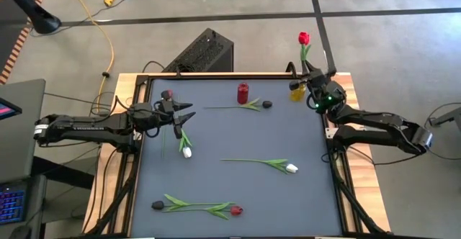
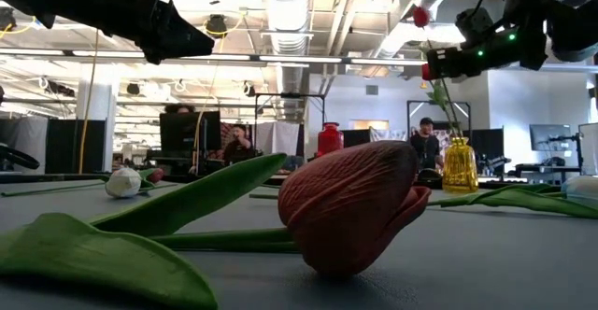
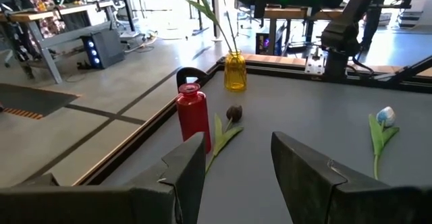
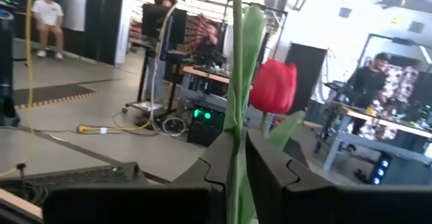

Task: Sort flowers into vase by color
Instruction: Put the red tulip into the yellow vase, then put the right white tulip into the yellow vase

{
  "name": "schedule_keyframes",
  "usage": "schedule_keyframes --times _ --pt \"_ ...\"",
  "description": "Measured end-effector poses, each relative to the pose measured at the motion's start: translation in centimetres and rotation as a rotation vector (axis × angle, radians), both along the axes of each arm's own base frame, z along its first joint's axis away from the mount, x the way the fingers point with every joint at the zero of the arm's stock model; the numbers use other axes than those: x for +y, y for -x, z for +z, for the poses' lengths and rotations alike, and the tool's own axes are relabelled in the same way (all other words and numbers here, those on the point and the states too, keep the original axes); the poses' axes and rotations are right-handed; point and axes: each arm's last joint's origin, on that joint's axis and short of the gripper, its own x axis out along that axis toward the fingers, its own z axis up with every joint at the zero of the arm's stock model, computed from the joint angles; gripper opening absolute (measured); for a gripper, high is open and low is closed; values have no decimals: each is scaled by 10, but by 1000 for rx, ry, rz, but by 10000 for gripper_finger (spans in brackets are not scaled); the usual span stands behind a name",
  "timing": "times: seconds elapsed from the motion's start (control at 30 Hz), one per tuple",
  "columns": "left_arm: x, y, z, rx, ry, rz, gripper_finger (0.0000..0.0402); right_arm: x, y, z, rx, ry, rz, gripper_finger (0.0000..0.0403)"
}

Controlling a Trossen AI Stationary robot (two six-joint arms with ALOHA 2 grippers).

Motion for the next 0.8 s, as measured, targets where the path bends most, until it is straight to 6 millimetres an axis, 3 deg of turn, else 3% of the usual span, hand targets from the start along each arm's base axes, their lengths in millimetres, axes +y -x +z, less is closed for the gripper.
schedule_keyframes --times 0.2,0.6,0.8 --pt "-1 0 0 -1 4 -27 160 6 3 -1 2 -48 -21 87" --pt "-1 0 0 -4 11 -27 160 16 12 -7 19 -149 -108 225" --pt "-1 0 0 -4 11 -27 160 28 8 -3 45 -165 -112 240"
